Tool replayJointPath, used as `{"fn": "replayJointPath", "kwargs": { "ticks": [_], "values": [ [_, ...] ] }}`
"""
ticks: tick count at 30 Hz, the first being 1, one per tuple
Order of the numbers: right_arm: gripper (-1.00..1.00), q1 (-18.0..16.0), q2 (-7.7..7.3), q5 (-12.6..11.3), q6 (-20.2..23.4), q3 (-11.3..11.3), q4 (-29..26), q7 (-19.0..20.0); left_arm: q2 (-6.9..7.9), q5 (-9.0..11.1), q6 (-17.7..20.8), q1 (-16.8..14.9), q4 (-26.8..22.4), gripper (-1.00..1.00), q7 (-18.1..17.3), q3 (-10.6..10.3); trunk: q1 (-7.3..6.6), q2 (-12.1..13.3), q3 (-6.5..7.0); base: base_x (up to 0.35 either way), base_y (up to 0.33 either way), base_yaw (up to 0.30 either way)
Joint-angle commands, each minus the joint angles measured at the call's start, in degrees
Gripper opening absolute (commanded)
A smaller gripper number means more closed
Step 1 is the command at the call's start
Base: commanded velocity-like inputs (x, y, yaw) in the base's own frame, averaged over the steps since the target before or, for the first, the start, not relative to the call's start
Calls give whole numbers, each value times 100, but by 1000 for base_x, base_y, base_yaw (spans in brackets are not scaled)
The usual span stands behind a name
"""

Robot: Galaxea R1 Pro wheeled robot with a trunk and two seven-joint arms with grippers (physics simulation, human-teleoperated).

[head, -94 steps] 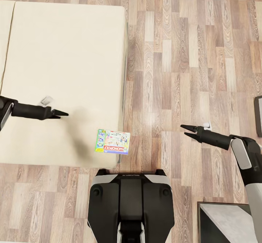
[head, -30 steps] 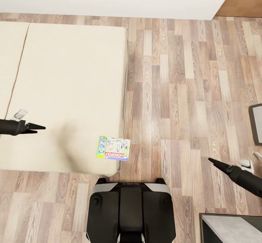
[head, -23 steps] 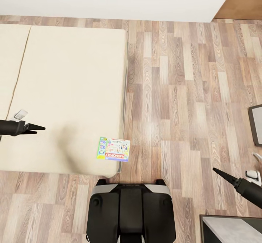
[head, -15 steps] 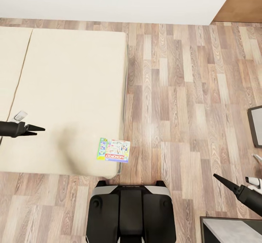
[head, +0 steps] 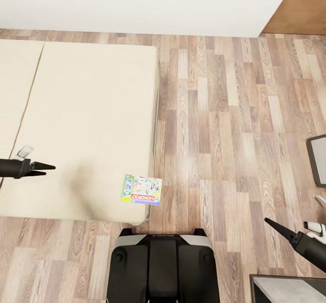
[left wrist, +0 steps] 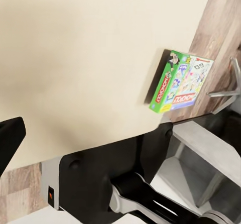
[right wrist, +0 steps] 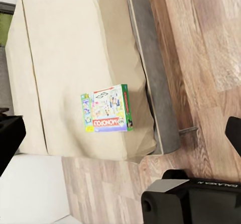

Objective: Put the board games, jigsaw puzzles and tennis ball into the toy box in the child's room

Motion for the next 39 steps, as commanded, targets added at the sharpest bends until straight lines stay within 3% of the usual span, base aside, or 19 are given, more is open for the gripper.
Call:
{"fn": "replayJointPath", "kwargs": {
  "ticks": [1,18,24,29,33,39],
  "values": [
    [100,-1,3,-13,36,14,2,3,-12,-51,45,-5,8,100,-57,-7,4,-9,4,0,0,0],
    [100,-9,55,66,-5,42,65,34,-60,-58,110,-65,-70,100,-33,20,4,-9,166,0,0,0],
    [100,-9,54,78,-21,41,84,29,-59,-94,467,-111,-788,100,-3,9,4,-9,223,0,0,0],
    [100,-9,53,82,-44,45,162,-2,-57,-124,805,-124,-2114,100,74,1,4,-9,271,0,0,0],
    [100,-9,44,89,-89,50,286,-11,-60,-204,873,-126,-2846,100,88,3,4,-9,309,0,0,0],
    [100,-9,4,93,-131,34,419,17,-65,-296,885,-121,-3161,100,90,-2,4,-9,366,0,0,0]
  ]
}}
